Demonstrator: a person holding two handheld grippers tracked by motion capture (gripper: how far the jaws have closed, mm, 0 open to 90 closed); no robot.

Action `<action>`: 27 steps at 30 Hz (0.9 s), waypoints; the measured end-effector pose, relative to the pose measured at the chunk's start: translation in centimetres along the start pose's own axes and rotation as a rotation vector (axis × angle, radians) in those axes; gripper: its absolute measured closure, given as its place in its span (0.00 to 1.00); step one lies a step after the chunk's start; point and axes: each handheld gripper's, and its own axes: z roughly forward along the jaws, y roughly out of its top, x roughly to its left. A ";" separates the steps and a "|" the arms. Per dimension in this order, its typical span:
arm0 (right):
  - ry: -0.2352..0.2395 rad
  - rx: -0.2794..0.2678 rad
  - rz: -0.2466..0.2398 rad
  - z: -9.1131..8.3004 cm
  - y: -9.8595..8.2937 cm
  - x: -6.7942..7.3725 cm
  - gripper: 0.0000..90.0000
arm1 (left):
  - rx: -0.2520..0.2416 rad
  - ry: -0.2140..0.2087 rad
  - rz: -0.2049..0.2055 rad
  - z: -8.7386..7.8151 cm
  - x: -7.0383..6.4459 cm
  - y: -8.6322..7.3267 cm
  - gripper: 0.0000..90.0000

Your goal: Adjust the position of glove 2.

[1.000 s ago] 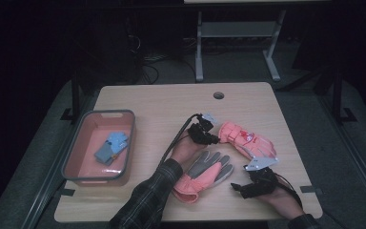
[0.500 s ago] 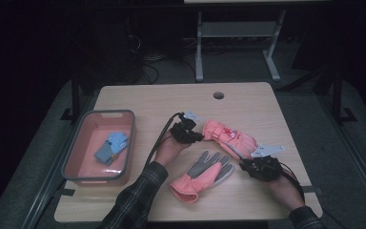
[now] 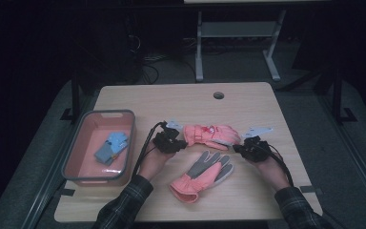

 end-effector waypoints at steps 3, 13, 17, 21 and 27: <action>0.019 -0.017 0.020 0.8 0.8 -0.1 1.00 | 0.007 0.013 -0.006 -0.8 -0.2 -0.9 0.97; 0.061 -0.023 0.031 3.6 3.3 1.0 1.00 | 0.043 -0.007 -0.014 -2.7 -1.7 -4.0 0.97; 0.064 -0.029 0.021 3.5 3.6 1.5 0.98 | 0.033 0.019 0.006 -3.5 -2.1 -4.1 0.89; 0.084 -0.029 0.031 2.8 3.4 1.5 0.77 | 0.009 0.039 0.039 -4.6 -2.4 -2.9 0.76; 0.085 -0.028 0.033 1.3 2.3 1.5 0.58 | 0.000 0.022 0.076 -4.8 -1.8 -0.8 0.63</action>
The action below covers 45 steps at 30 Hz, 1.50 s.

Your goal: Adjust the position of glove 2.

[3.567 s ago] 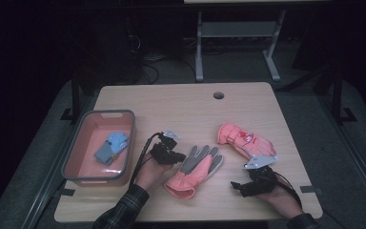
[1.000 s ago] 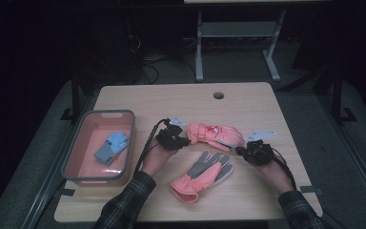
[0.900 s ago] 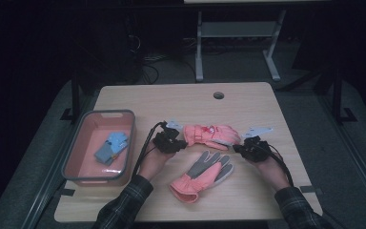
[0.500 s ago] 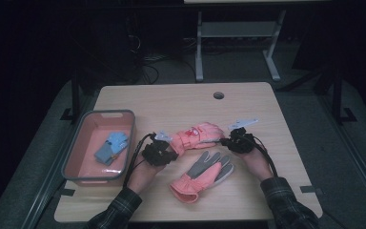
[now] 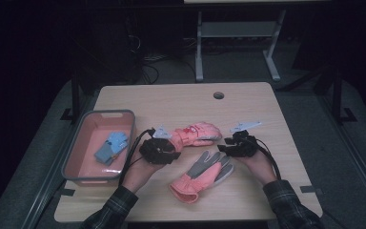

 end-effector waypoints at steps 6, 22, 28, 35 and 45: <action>-0.012 0.011 -0.010 -1.5 -1.2 0.1 0.52 | 0.001 -0.023 0.024 0.1 0.0 2.0 0.59; -0.034 0.014 -0.006 -4.5 -3.8 -0.2 0.53 | 0.012 -0.052 0.084 5.8 4.3 6.7 0.28; 0.038 0.020 -0.036 -5.8 -4.8 1.0 1.00 | 0.031 -0.077 0.076 7.5 5.3 6.7 0.21; 0.157 0.073 -0.100 -5.4 -5.9 4.1 1.00 | 0.074 -0.101 0.060 8.9 5.4 6.2 0.20; 0.141 0.091 -0.134 -3.6 -4.9 4.2 1.00 | 0.141 -0.090 0.078 8.3 4.5 5.1 0.20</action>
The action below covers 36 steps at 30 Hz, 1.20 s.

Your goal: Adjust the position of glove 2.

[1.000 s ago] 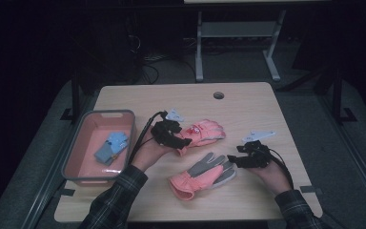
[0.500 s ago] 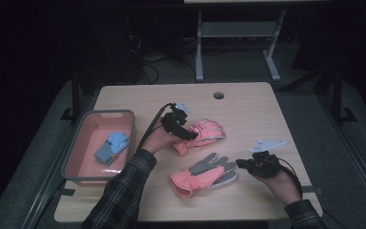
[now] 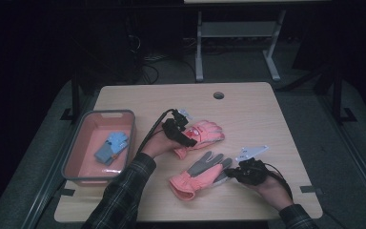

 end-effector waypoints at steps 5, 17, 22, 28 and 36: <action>-0.022 0.005 0.002 0.4 0.6 -0.5 1.00 | 0.002 0.038 0.022 -0.4 -1.0 -0.2 0.16; -0.022 -0.019 0.001 -0.2 0.5 -0.4 1.00 | 0.049 0.041 0.022 0.5 -1.1 -0.3 0.46; -0.011 -0.030 -0.003 -0.6 0.5 0.0 1.00 | 0.023 0.038 -0.002 -0.5 -1.2 -0.3 0.69; 0.011 -0.042 -0.021 -1.1 0.4 0.8 1.00 | -0.030 0.043 -0.073 -2.8 -1.5 -0.5 0.71; 0.105 -0.018 -0.085 -0.2 0.5 3.5 1.00 | -0.067 0.059 -0.112 -6.4 -3.2 -1.6 0.71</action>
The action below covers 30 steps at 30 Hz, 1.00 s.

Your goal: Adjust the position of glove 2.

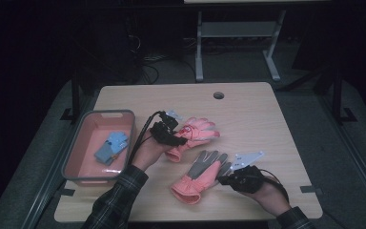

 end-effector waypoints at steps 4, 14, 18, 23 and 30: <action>0.021 0.023 -0.021 1.6 0.8 0.9 1.00 | -0.014 -0.009 -0.025 -1.3 -0.9 -0.8 0.71; -0.016 0.036 -0.034 3.9 2.5 1.1 1.00 | -0.019 -0.028 -0.040 -2.6 -2.2 -2.3 0.71; -0.036 0.035 -0.031 4.0 2.5 0.7 1.00 | -0.010 -0.050 -0.054 -2.4 -3.2 -2.6 0.70; -0.046 0.037 -0.019 3.9 2.4 0.3 1.00 | 0.005 -0.043 -0.050 -2.1 -4.6 -2.8 0.70; -0.056 0.023 -0.022 3.8 2.5 0.2 1.00 | 0.011 -0.027 -0.072 -0.8 -5.3 -3.8 0.63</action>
